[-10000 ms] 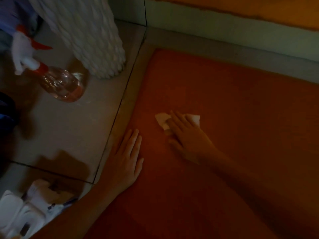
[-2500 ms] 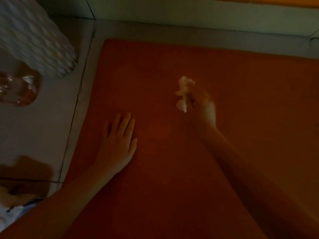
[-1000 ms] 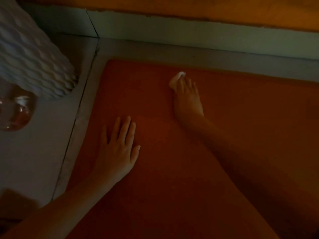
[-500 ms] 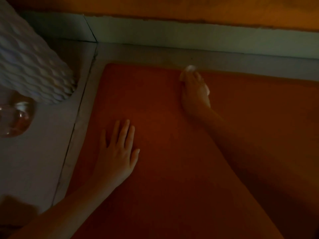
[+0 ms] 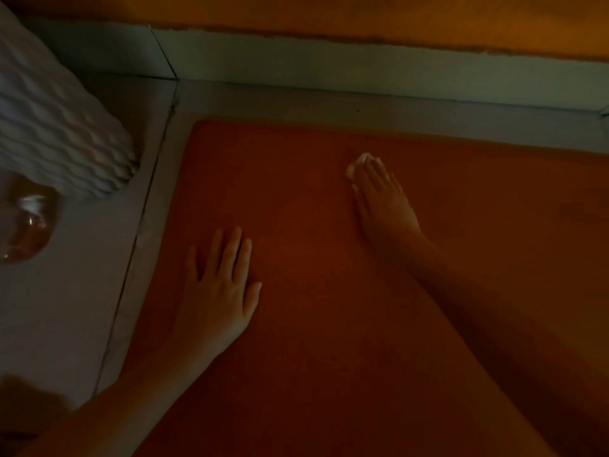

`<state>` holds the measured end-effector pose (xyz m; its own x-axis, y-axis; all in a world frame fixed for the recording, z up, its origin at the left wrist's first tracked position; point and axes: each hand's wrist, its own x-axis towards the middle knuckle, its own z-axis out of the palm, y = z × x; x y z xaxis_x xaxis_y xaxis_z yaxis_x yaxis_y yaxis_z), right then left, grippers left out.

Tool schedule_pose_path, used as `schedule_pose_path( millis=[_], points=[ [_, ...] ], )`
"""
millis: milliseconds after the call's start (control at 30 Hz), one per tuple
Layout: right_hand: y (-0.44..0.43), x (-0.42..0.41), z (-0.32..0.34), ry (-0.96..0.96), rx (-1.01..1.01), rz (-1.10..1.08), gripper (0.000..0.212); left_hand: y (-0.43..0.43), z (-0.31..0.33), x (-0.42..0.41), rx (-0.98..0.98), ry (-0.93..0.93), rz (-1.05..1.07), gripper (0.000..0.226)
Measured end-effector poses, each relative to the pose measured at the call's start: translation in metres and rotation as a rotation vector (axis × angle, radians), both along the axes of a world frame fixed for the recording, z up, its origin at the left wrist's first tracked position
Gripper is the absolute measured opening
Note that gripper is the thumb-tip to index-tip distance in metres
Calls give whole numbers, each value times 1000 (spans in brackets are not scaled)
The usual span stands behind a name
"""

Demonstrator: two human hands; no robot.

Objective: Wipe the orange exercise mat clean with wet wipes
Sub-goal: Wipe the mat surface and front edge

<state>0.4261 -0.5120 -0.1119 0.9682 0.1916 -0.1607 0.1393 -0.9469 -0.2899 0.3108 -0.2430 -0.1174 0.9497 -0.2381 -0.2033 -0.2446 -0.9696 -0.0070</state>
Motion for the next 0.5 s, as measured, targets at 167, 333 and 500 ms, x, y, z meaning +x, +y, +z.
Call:
schedule_pose_path(
  millis=[167,333,500],
  points=[
    [-55,0,5,31,-273,106,59,-1,0,1,10,-18,0,67],
    [9,-7,5,30,-93,-129,53,-2,1,0,11,-10,4,67],
    [-15,-67,9,43,-153,338,56,-2,4,1,12,-5,7,68]
  ],
)
